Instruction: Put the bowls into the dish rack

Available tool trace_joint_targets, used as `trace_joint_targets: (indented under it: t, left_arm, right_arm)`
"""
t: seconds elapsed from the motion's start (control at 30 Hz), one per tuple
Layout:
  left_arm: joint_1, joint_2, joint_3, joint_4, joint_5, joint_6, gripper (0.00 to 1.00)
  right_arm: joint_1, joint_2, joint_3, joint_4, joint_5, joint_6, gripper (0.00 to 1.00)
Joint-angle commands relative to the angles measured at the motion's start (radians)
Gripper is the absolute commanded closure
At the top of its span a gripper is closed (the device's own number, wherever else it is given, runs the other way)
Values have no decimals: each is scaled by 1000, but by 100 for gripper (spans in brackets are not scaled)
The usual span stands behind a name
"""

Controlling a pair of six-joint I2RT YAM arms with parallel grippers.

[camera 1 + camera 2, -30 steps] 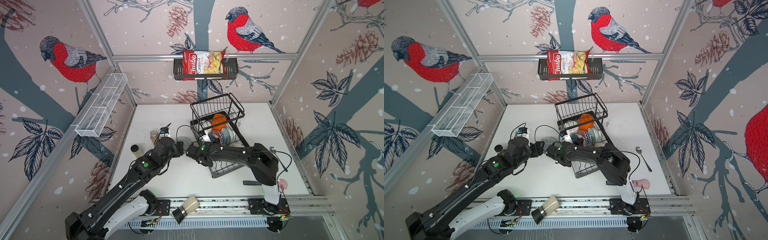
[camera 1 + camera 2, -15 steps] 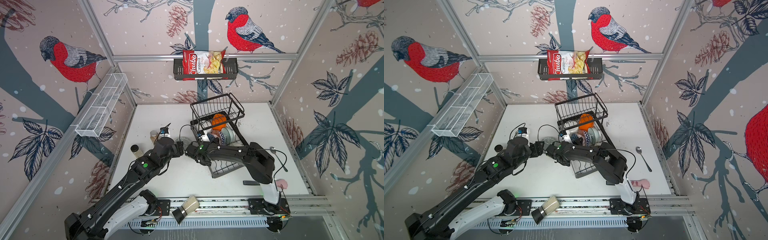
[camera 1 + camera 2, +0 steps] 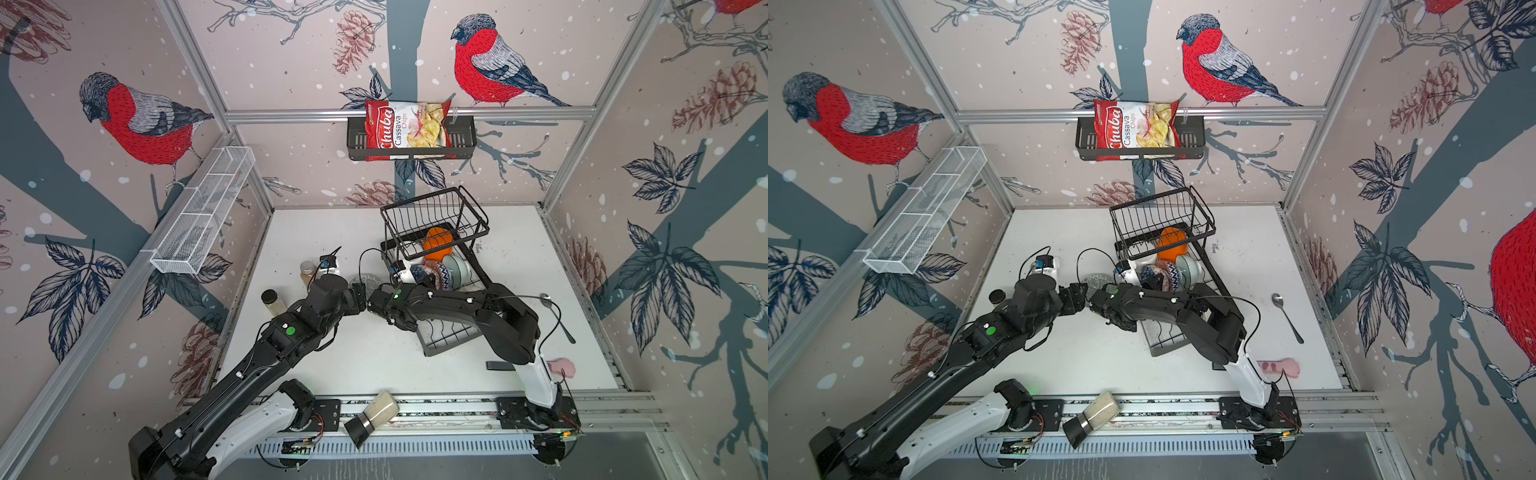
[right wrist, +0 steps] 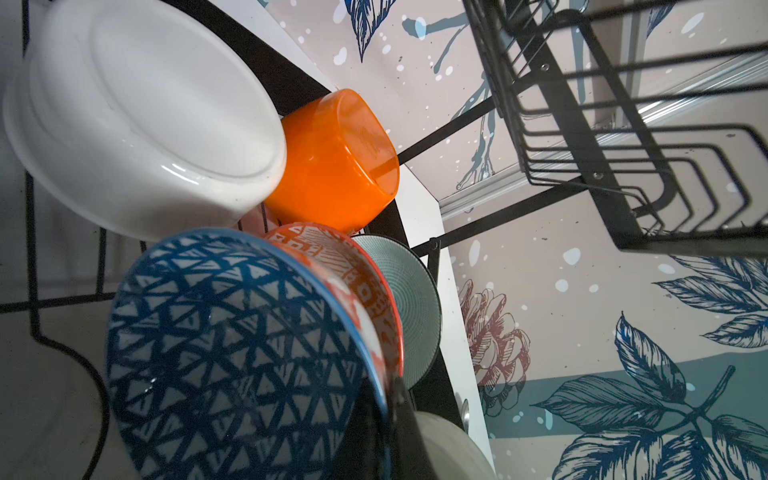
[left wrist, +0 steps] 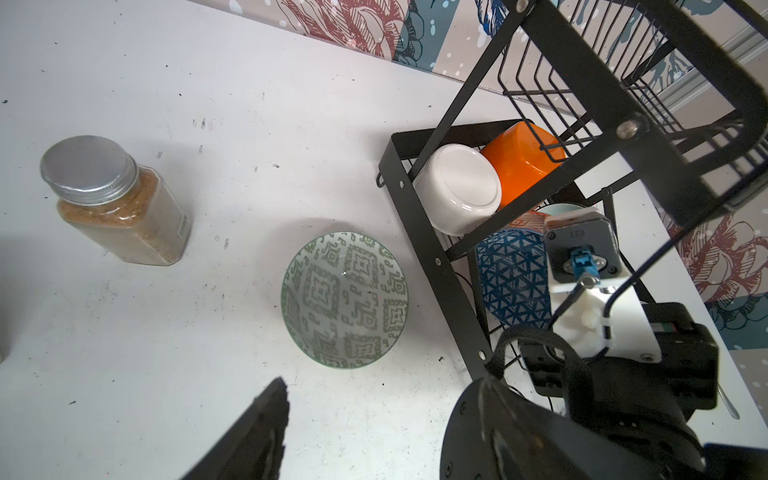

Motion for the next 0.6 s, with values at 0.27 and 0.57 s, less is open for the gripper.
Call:
trace_joint_targets:
  t: [0.27, 0.57]
  left_arm:
    - [1, -1, -9, 18, 13, 4, 27]
    - [1, 0, -19, 22, 13, 3, 28]
  right_arm:
    - [5, 8, 8, 71, -15, -38, 100]
    - [14, 21, 7, 135, -64, -78, 100]
